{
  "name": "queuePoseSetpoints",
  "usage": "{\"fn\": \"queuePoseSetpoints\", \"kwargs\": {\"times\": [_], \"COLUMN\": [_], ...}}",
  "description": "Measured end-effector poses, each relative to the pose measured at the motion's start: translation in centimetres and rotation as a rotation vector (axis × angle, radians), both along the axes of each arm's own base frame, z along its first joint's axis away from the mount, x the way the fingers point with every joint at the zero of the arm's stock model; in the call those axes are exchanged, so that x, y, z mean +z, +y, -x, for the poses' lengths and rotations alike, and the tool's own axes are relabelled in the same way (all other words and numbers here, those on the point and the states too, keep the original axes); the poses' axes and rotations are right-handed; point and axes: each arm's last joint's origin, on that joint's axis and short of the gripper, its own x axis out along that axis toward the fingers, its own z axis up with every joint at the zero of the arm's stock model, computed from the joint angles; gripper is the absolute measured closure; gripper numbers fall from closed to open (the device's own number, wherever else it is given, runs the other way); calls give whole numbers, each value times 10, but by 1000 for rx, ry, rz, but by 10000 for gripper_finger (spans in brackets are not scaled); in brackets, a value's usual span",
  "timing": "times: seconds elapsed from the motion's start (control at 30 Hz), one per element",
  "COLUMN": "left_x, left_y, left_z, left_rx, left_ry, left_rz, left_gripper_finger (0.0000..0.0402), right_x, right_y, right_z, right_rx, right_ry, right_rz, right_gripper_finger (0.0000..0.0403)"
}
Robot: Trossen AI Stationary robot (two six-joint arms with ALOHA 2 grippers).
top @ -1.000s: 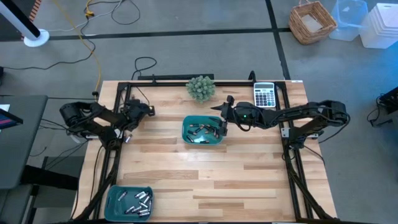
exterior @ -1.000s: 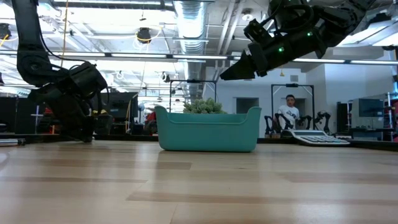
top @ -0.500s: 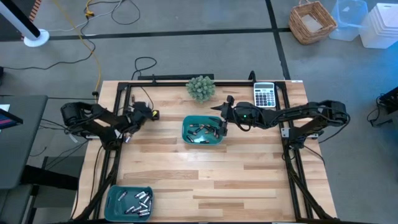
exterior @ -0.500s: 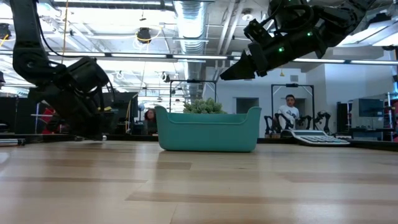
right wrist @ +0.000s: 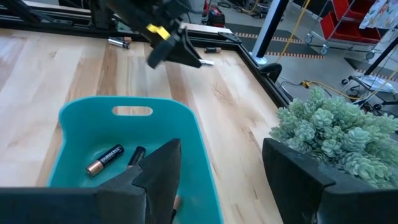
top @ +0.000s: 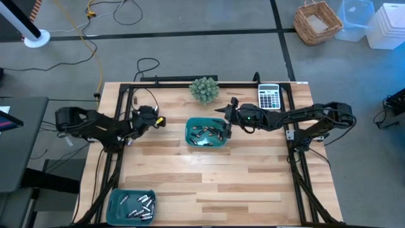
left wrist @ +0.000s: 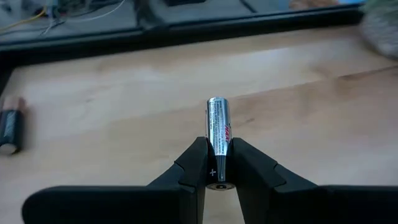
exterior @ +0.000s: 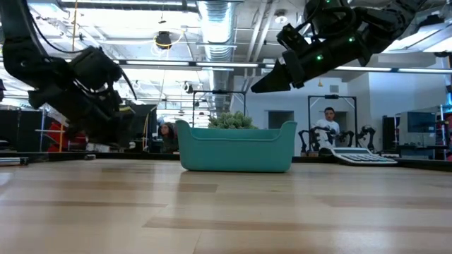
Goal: Sort batteries
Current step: Put the silver battery into the blue bin
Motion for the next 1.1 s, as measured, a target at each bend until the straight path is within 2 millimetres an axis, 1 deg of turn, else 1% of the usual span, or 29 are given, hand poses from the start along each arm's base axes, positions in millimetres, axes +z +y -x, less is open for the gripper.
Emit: {"fn": "queuePoseSetpoints", "kwargs": {"times": [0.27, 0.57, 0.83, 1.1], "left_x": [23, 44, 61, 76], "left_y": [-22, -52, -80, -108], "left_z": [-5, -4, -1, 8], "left_rx": [-174, -395, -657, -919], "left_ry": [-33, -32, -101, -189], "left_rz": [-68, -142, -185, -214], "left_gripper_finger": [344, 344, 344, 344], "right_x": [-1, -1, -1, -1], "right_y": [-1, -1, -1, -1], "right_z": [0, 0, 0, 0], "right_rx": [-3, -3, -3, -3], "right_ry": [6, 6, 6, 6], "right_rz": [-1, -1, -1, -1], "right_gripper_finger": [163, 163, 163, 163]}}
